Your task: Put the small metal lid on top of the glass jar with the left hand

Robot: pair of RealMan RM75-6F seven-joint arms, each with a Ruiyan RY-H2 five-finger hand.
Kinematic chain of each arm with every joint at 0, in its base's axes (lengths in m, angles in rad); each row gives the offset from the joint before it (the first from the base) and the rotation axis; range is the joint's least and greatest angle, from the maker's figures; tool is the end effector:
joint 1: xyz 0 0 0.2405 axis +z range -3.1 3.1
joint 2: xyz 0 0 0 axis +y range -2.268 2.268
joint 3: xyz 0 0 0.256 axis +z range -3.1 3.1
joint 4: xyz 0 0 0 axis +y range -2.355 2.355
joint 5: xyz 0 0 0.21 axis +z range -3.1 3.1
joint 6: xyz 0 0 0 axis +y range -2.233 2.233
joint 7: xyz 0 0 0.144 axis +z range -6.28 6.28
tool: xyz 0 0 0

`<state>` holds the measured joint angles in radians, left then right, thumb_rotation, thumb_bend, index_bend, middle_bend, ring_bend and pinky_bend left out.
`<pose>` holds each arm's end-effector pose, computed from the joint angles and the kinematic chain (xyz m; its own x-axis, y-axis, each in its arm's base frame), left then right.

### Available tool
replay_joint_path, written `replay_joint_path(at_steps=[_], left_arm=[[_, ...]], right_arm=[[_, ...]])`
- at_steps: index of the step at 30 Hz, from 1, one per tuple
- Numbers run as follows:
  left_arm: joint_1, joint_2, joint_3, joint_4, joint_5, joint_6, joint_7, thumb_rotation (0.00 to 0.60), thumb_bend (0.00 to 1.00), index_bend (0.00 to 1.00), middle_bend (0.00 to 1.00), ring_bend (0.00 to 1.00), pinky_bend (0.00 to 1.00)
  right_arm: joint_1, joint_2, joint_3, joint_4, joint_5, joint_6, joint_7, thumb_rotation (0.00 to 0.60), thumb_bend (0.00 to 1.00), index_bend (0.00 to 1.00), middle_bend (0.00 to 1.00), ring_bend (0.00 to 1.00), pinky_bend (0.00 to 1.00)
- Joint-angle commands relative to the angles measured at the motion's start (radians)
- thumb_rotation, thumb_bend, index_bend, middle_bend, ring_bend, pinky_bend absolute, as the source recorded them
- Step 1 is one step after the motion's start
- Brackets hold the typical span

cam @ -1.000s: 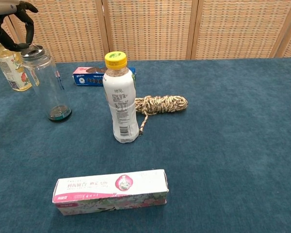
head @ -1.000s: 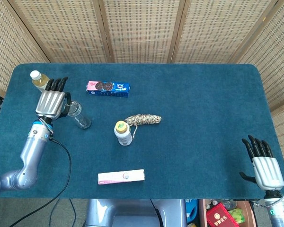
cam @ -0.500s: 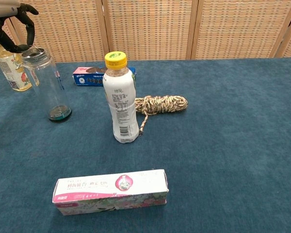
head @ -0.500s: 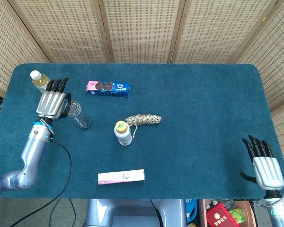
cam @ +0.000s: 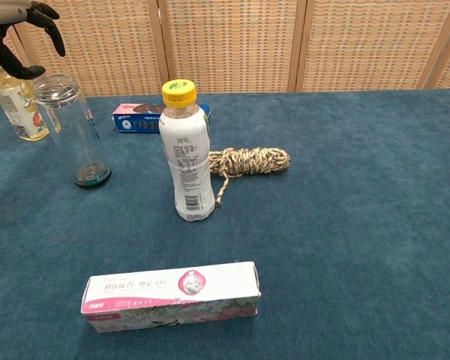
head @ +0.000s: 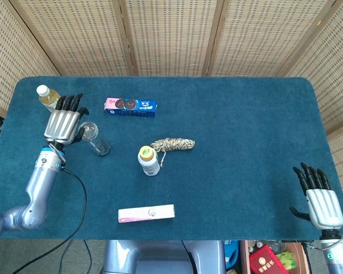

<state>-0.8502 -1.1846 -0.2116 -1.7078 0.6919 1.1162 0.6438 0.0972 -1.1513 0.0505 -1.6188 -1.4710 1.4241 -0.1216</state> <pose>-0.1533 0.3873 0.1186 0.6101 0.0906 0.7871 0.7920 -0.0994 -0.6024 -0.3114 -0.1843 0.1414 0.4663 -0.0615 0.8825 -0.8842 -0.0010 0.4672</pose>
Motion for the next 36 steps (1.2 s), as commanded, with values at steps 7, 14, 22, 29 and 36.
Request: replay_joint_path(at_steps=[7, 14, 22, 29, 36], left_arm=[[0.069, 0.085, -0.024, -0.129, 0.133, 0.085, -0.115, 0.600, 0.32, 0.00, 0.00, 0.00, 0.00], [0.202, 0.167, 0.065, -0.260, 0.381, 0.241, -0.143, 0.600, 0.19, 0.00, 0.00, 0.00, 0.00], [0.402, 0.150, 0.238, -0.253, 0.624, 0.391, -0.200, 0.600, 0.15, 0.00, 0.00, 0.00, 0.00], [0.548, 0.070, 0.334, -0.107, 0.719, 0.484, -0.217, 0.600, 0.15, 0.00, 0.00, 0.00, 0.00], [0.654, -0.021, 0.348, 0.058, 0.722, 0.514, -0.301, 0.600, 0.15, 0.00, 0.00, 0.00, 0.00]], right_arm=[[-0.002, 0.000, 0.002, 0.001, -0.001, 0.007, 0.005, 0.600, 0.10, 0.04, 0.00, 0.00, 0.00], [-0.005, -0.003, 0.001, 0.000, -0.017, 0.024, 0.001, 0.600, 0.05, 0.03, 0.00, 0.00, 0.00], [-0.011, -0.009, -0.001, -0.001, -0.047, 0.054, -0.011, 0.600, 0.02, 0.00, 0.00, 0.00, 0.00], [-0.009, -0.016, -0.009, -0.012, -0.061, 0.053, -0.052, 0.600, 0.02, 0.00, 0.00, 0.00, 0.00], [-0.009, -0.021, -0.014, -0.027, -0.056, 0.043, -0.088, 0.600, 0.02, 0.00, 0.00, 0.00, 0.00]])
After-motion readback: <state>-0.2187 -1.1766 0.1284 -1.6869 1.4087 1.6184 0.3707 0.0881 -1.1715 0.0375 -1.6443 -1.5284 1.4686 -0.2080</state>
